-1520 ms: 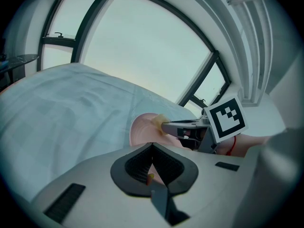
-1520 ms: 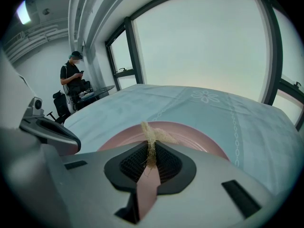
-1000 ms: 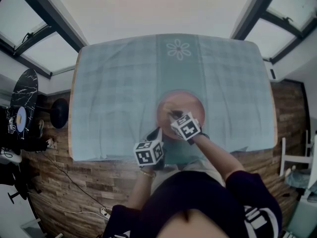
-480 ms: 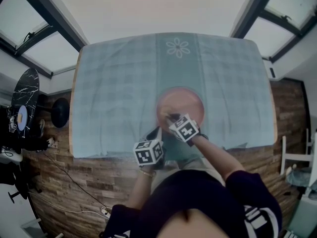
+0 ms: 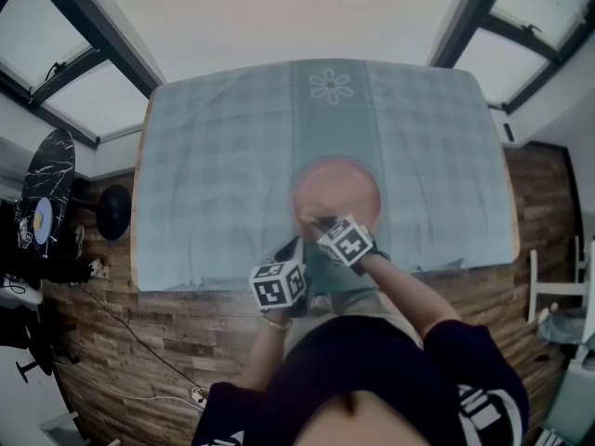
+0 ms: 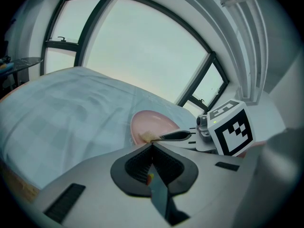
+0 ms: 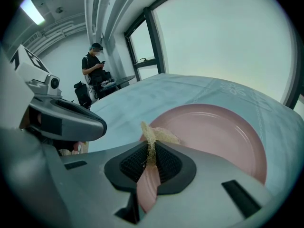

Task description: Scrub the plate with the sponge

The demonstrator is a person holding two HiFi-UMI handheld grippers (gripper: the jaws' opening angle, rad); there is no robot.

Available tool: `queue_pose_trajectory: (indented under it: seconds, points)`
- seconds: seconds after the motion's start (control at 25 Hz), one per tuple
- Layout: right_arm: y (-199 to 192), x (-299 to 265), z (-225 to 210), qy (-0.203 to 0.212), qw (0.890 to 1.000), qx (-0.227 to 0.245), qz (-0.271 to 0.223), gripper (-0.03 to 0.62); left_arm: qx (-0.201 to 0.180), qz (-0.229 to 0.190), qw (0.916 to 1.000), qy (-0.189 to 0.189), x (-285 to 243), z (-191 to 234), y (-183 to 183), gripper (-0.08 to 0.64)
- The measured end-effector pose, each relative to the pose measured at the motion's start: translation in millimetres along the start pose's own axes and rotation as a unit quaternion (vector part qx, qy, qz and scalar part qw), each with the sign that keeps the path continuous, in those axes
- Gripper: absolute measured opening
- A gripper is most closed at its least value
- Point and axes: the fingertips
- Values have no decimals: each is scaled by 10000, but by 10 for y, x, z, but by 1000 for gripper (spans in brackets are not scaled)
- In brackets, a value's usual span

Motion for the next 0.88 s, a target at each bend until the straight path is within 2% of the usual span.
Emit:
queue_pose_trajectory:
  seconds: [0.36,0.88]
  points:
    - [-130,77,132,39,9998,15,198,39,-57,22,10000,-42,73,-15,-85,9]
    - [-484,242,113,-208,9979,-128,598,39,-188,116,9997,-141,91,-63,-161,9]
Point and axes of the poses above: the fingertips, and each gripper's own axes: x backward along the fingers, z to its left, y out of its top, and after that the axes turned 14 degrees about x, right-handed
